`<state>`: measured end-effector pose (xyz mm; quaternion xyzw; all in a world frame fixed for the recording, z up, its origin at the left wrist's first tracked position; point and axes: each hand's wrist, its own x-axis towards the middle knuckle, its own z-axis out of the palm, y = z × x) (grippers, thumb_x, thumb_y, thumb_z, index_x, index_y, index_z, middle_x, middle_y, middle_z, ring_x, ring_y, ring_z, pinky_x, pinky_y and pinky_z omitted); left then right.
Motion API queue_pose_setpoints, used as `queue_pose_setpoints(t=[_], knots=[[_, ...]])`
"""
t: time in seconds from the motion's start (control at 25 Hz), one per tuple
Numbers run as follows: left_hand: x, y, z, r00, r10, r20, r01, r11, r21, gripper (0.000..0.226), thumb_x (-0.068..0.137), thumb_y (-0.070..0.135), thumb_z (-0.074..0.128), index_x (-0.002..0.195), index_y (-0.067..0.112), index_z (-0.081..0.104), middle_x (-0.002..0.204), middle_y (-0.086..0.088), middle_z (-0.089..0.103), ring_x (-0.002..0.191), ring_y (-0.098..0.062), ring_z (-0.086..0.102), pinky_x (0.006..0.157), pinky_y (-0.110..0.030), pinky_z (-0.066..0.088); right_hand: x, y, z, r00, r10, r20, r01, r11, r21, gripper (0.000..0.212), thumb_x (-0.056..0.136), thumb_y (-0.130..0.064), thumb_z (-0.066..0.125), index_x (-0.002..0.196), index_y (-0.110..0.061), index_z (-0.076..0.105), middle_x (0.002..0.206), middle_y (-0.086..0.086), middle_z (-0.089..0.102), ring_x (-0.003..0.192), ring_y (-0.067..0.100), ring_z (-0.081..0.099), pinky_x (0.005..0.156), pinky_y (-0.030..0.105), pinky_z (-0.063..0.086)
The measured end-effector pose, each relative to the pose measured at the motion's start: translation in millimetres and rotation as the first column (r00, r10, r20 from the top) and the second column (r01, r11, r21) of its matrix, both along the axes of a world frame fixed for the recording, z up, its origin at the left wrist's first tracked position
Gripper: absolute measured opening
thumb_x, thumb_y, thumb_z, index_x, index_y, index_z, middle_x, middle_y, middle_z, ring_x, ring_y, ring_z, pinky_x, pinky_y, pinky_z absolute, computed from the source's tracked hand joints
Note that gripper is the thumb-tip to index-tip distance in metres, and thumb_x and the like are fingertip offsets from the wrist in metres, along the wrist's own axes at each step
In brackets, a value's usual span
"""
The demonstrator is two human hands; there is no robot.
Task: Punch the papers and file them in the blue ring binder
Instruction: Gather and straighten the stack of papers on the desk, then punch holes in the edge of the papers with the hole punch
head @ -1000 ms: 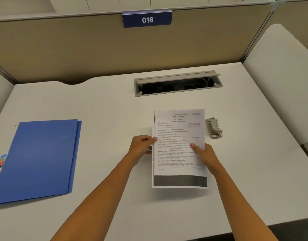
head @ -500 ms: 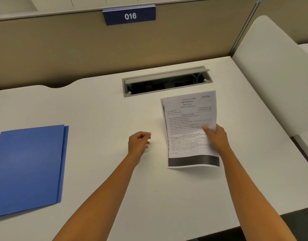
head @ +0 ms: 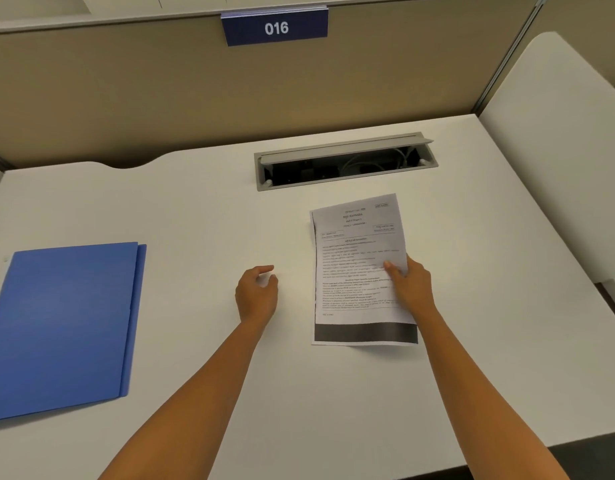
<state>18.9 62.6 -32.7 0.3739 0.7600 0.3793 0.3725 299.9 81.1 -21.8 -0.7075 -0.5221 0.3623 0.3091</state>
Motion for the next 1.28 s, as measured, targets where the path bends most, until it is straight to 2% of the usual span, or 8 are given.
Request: queue_pose_setpoints(t=[0.16,0.36,0.48,0.6,0.88,1.04,1.2,1.28], knots=[[-1,3,2,0.999,0.047,0.007,-0.047,0.999,0.023,0.027,0.093,0.009,0.058,0.118,0.016,0.065,0.126,0.0,0.06,0.119,-0.017,0.054,0.098,-0.025,0.045,7,-11,17,0.962,-0.159,-0.222,0.171,0.984,0.038,0.029,0.092,-0.035,0.058,0.113,-0.016,0.062,0.103,0.0,0.067,0.09,0.02,0.066,0.073,0.026,0.054],[40,25,9,0.999,-0.017,0.047,0.015,0.999,0.039,0.028,0.091,0.009,0.06,0.117,0.018,0.061,0.121,0.003,0.058,0.109,-0.014,0.054,0.091,-0.026,0.047,67,-20,27,0.779,-0.366,-0.508,0.419,0.908,-0.011,0.045,0.088,-0.035,0.065,0.125,-0.011,0.058,0.115,0.002,0.067,0.101,0.014,0.065,0.089,0.033,0.053],[85,42,18,0.99,-0.122,0.069,0.122,0.993,0.011,0.027,0.089,0.01,0.062,0.115,0.015,0.063,0.119,0.0,0.058,0.099,-0.011,0.053,0.083,-0.023,0.044,96,-24,25,0.713,-0.431,-0.553,0.444,0.888,-0.12,0.052,0.084,-0.042,0.065,0.128,-0.015,0.054,0.119,0.0,0.066,0.109,0.022,0.063,0.095,0.046,0.05],[133,58,21,0.965,-0.236,0.114,0.247,0.964,-0.099,0.023,0.086,0.019,0.066,0.109,0.016,0.066,0.116,-0.001,0.062,0.103,-0.018,0.059,0.093,-0.033,0.05,111,-30,22,0.64,-0.419,-0.644,0.429,0.89,-0.153,0.043,0.09,-0.034,0.059,0.13,-0.021,0.052,0.122,0.0,0.065,0.113,0.022,0.062,0.094,0.044,0.051],[199,79,19,0.936,-0.277,0.216,0.337,0.882,-0.33,0.041,0.071,0.045,0.074,0.096,0.013,0.071,0.096,-0.003,0.072,0.093,-0.024,0.067,0.087,-0.039,0.056,123,-43,7,0.585,-0.447,-0.677,0.416,0.882,-0.222,0.04,0.092,-0.029,0.055,0.132,-0.028,0.049,0.124,0.003,0.064,0.113,0.024,0.061,0.093,0.049,0.051],[206,79,10,0.945,-0.257,0.203,0.315,0.885,-0.343,0.035,0.073,0.034,0.074,0.093,0.006,0.073,0.099,-0.01,0.072,0.088,-0.026,0.068,0.075,-0.034,0.055,128,-45,2,0.572,-0.453,-0.684,0.408,0.88,-0.241,0.045,0.094,-0.028,0.052,0.138,-0.025,0.044,0.124,0.004,0.064,0.112,0.024,0.062,0.088,0.044,0.055],[190,76,11,0.953,-0.161,0.256,0.229,0.938,-0.261,0.029,0.082,0.019,0.068,0.057,0.013,0.055,0.092,-0.009,0.056,0.057,-0.012,0.046,0.042,-0.016,0.035,124,-39,-1,0.584,-0.437,-0.684,0.374,0.893,-0.251,0.044,0.093,-0.03,0.054,0.136,-0.025,0.046,0.125,0.004,0.064,0.115,0.026,0.061,0.094,0.05,0.05],[173,76,13,0.958,-0.151,0.242,0.206,0.953,-0.221,0.026,0.084,0.018,0.069,0.065,0.012,0.052,0.083,-0.005,0.055,0.058,-0.013,0.044,0.043,-0.015,0.033,118,-33,-3,0.596,-0.423,-0.683,0.353,0.901,-0.251,0.044,0.093,-0.03,0.055,0.136,-0.024,0.047,0.125,0.005,0.064,0.116,0.027,0.06,0.097,0.052,0.047]])
